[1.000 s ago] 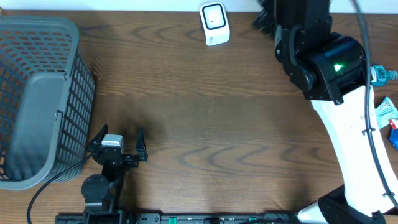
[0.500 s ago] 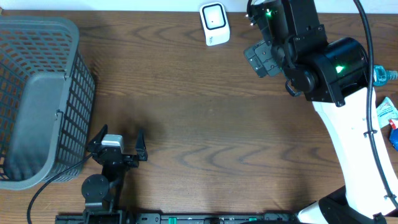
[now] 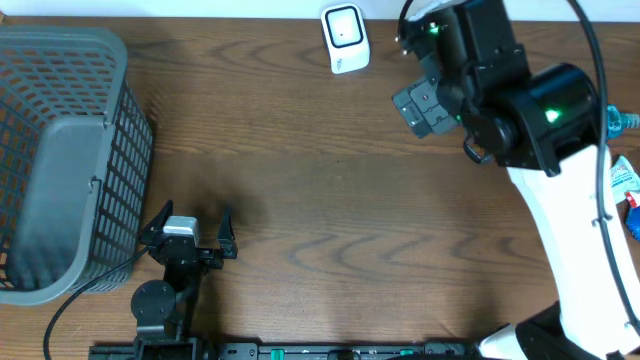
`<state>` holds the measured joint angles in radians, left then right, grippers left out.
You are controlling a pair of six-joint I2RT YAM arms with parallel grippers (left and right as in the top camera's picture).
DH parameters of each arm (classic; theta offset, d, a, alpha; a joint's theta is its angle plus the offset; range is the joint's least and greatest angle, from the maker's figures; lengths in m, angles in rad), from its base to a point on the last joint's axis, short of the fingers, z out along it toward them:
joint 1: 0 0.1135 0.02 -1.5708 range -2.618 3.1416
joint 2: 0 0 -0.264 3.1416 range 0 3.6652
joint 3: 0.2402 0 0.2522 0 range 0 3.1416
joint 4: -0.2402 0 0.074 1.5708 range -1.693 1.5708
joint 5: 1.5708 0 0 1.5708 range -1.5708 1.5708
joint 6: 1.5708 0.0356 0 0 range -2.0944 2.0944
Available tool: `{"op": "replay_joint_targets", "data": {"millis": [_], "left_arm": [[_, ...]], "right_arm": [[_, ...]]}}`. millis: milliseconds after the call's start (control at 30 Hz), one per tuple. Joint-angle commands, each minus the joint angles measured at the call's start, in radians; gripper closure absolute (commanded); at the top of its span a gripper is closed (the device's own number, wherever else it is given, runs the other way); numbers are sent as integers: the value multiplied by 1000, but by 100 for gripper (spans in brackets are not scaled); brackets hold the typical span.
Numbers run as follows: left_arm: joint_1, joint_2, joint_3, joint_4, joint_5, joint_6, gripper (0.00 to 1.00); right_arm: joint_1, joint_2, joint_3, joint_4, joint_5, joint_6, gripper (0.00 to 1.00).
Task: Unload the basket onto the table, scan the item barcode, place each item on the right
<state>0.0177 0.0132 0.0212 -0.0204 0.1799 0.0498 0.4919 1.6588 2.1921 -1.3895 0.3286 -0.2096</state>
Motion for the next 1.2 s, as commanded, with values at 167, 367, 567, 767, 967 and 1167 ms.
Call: {"op": "replay_joint_targets", "data": {"millis": [167, 367, 567, 767, 967, 1167], "left_arm": [[-2, -2, -17, -32, 10, 5, 2], [-2, -2, -17, -32, 10, 5, 2], [-2, -2, -17, -32, 10, 5, 2], [-2, -2, -17, -32, 10, 5, 2], [-2, -2, -17, -32, 10, 5, 2], [-2, -2, -17, -32, 10, 5, 2]], "right_arm": [[-26, -209, 3, 108, -80, 18, 1], [-124, -329, 0, 111, -132, 19, 1], [-313, -494, -104, 195, -246, 18, 1], [-447, -769, -444, 494, -297, 19, 1], [-518, -1078, -871, 790, -338, 18, 1], [-550, -1392, -1303, 1073, -339, 43, 1]]}}
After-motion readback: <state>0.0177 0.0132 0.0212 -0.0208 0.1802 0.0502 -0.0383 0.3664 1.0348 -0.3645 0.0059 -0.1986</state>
